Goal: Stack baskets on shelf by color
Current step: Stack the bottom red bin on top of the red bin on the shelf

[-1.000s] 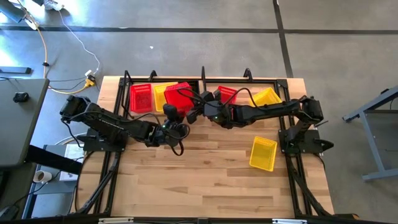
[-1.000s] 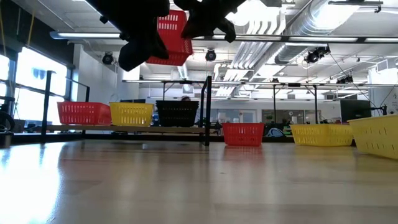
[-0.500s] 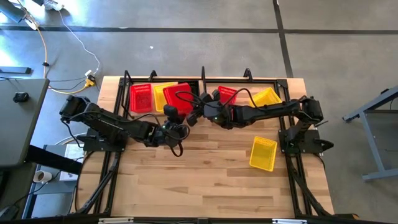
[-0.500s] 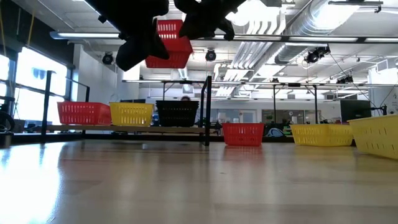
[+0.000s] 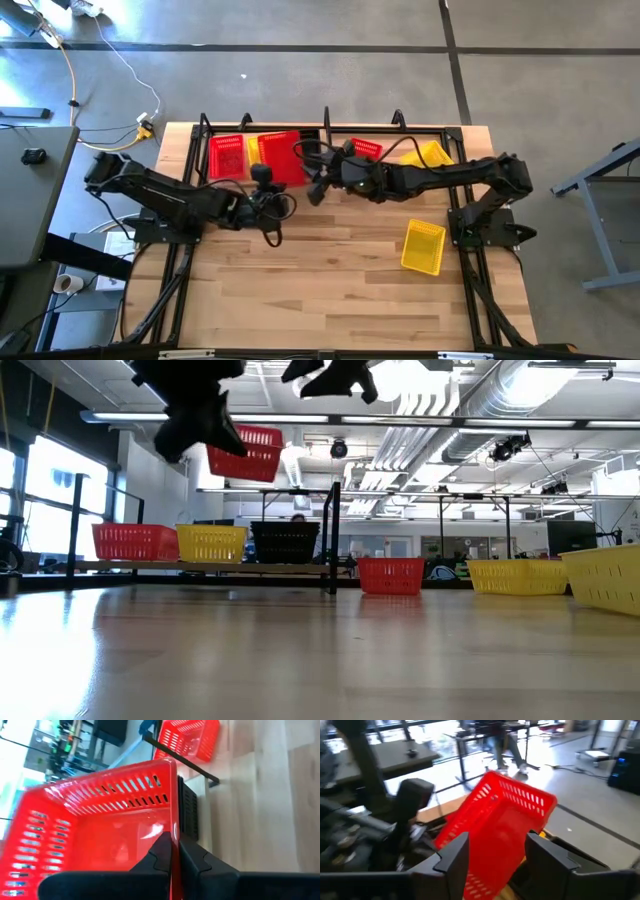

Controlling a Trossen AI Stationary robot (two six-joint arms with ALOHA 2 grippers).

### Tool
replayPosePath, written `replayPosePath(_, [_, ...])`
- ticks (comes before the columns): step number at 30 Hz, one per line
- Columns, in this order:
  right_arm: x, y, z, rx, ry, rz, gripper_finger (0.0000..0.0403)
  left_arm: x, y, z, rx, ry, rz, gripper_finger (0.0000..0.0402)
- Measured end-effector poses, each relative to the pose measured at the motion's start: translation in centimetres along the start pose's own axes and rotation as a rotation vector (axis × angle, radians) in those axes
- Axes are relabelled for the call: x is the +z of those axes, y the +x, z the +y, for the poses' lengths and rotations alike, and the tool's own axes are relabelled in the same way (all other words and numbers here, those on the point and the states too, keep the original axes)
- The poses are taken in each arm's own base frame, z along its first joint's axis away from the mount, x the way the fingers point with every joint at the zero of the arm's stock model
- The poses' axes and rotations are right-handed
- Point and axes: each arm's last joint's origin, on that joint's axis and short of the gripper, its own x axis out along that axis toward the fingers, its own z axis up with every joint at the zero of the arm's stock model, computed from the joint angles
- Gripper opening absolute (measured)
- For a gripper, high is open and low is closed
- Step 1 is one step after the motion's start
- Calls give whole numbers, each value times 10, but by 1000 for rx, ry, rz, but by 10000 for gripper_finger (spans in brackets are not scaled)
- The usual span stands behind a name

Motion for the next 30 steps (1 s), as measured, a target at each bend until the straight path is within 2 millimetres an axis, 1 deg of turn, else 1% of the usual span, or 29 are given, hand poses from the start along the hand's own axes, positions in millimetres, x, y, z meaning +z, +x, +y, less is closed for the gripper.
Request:
replayPosePath(8, [15, -21, -6, 111, -75, 28, 181, -25, -26, 24, -97, -71, 12, 0])
replayPosePath(13, [21, -36, -13, 105, -105, 69, 181, -42, -42, 39, -124, -108, 12, 0])
replayPosePath(19, [24, -53, -22, 96, -129, 129, 181, -60, -60, 52, -134, -164, 4, 0])
replayPosePath(25, [24, -57, -24, 105, -137, 155, 181, -78, -72, 61, -168, -189, 3, 0])
replayPosePath(30, [23, -57, -23, 134, -138, 165, 181, -90, -82, 70, -213, -243, -32, 0])
